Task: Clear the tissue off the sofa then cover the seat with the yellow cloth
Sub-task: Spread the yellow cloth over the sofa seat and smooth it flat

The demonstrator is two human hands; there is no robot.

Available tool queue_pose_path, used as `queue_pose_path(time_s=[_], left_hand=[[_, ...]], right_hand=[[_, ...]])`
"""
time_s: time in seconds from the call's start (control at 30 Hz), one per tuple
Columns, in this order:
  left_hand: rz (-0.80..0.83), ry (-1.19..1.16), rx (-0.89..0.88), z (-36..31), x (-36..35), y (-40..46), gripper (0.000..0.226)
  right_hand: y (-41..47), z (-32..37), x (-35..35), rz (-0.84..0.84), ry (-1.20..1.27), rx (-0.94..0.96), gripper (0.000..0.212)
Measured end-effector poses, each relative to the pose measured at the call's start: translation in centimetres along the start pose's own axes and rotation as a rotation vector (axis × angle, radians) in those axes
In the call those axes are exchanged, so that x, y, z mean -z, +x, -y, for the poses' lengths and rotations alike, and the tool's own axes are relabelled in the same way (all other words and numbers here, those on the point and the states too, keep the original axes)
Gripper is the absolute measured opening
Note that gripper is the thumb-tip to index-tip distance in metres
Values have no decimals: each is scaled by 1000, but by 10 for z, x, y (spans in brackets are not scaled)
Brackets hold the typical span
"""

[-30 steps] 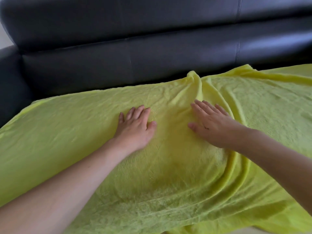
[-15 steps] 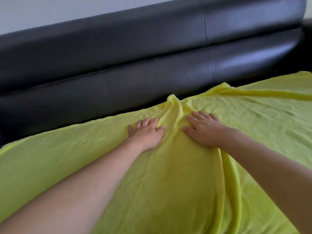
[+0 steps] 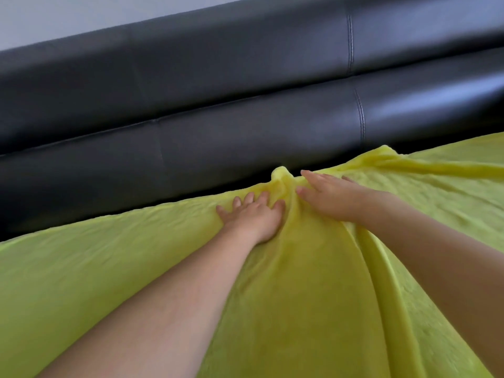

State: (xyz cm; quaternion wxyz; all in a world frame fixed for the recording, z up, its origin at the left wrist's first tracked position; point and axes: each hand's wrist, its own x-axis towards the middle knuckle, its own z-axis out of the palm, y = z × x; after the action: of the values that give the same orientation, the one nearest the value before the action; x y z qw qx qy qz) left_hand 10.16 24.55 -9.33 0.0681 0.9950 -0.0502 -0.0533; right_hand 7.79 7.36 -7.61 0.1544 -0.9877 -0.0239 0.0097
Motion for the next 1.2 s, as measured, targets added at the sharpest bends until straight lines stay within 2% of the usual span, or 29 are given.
queue_pose_path(time_s=[0.1, 0.33, 0.5, 0.67, 0.77, 0.87, 0.97, 1.07, 1.2], left_hand=[[-31, -1, 7, 2, -7, 1, 68], [-26, -4, -3, 2, -7, 0, 68], [-16, 5, 4, -1, -5, -4, 68], [-10, 3, 12, 0, -3, -3, 67], [60, 2, 28, -1, 2, 1, 69], [108, -21, 14, 1, 12, 11, 69], [-33, -78, -25, 7, 18, 29, 56], [-133, -140, -28, 20, 21, 46, 40], [-171, -128, -62, 31, 6, 62, 46]], right_hand=[[4, -17, -7, 50, -102, -6, 61], [-4, -61, 4, 36, -115, -169, 66], [6, -58, 12, 21, -188, -234, 63], [32, -15, 6, -155, -141, 12, 55], [44, -5, -11, -81, -135, 99, 50], [46, -10, -19, -71, -135, 75, 48], [47, -10, -22, -112, -147, 56, 47], [57, -4, -12, -128, -178, 14, 35], [90, 3, 2, -227, -374, 93, 19]])
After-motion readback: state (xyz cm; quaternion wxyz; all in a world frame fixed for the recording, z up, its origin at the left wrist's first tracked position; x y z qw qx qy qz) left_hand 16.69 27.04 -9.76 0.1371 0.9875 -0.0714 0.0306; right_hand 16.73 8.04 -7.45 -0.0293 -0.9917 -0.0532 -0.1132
